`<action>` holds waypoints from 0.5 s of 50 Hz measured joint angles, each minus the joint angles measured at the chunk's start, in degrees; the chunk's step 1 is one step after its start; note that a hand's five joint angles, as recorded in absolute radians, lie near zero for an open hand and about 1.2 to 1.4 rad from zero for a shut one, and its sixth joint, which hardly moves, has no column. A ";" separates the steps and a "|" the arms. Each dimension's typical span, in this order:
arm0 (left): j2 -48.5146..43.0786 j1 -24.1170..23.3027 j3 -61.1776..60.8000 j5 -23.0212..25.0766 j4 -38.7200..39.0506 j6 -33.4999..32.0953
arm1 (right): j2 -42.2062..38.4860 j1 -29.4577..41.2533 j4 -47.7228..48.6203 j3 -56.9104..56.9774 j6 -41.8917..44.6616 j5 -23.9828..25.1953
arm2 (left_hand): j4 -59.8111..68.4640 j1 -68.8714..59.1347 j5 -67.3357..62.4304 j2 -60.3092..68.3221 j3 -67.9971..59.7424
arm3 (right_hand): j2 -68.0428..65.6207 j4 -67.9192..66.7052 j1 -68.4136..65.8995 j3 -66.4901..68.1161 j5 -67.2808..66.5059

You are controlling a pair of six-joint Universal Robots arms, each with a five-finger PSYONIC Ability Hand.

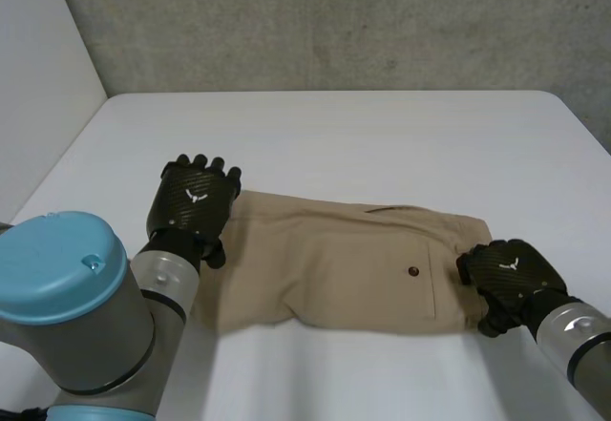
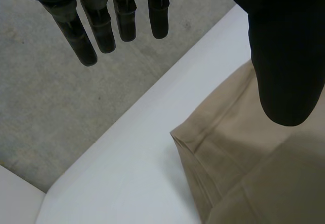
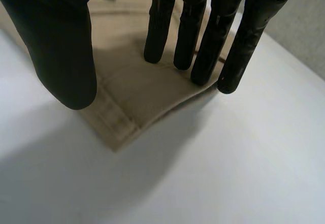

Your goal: Fold the shorts.

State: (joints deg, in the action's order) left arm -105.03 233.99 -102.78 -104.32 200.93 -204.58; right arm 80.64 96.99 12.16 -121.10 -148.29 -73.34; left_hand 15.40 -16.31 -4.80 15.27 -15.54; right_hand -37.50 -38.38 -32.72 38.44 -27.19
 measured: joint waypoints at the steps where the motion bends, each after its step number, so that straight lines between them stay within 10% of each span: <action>1: -0.02 0.03 -0.06 0.01 0.00 -0.01 | -0.85 -0.10 0.53 0.05 0.09 -0.08 | 0.00 0.00 0.00 0.00 0.00 | 0.00 0.00 0.00 0.00 0.00; 8: -0.06 0.23 -0.31 -0.06 -0.02 -0.18 | -5.41 -0.86 2.28 1.63 0.57 -0.49 | 0.00 0.00 0.00 0.00 0.00 | -28.68 -28.00 -14.58 26.88 -25.28; 25: 5.42 0.31 -2.10 -0.25 -1.08 0.08 | 9.45 -12.18 -7.71 8.35 4.07 -0.04 | 0.00 0.00 0.01 0.00 0.00 | -29.38 -29.82 -21.48 29.20 -27.78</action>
State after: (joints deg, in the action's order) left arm -99.62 234.30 -104.88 -104.57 199.85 -204.50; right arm 90.09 84.81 4.46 -112.75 -144.22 -73.38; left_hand 15.40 -16.31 -4.79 15.27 -15.54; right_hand -66.88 -68.19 -54.20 67.64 -54.97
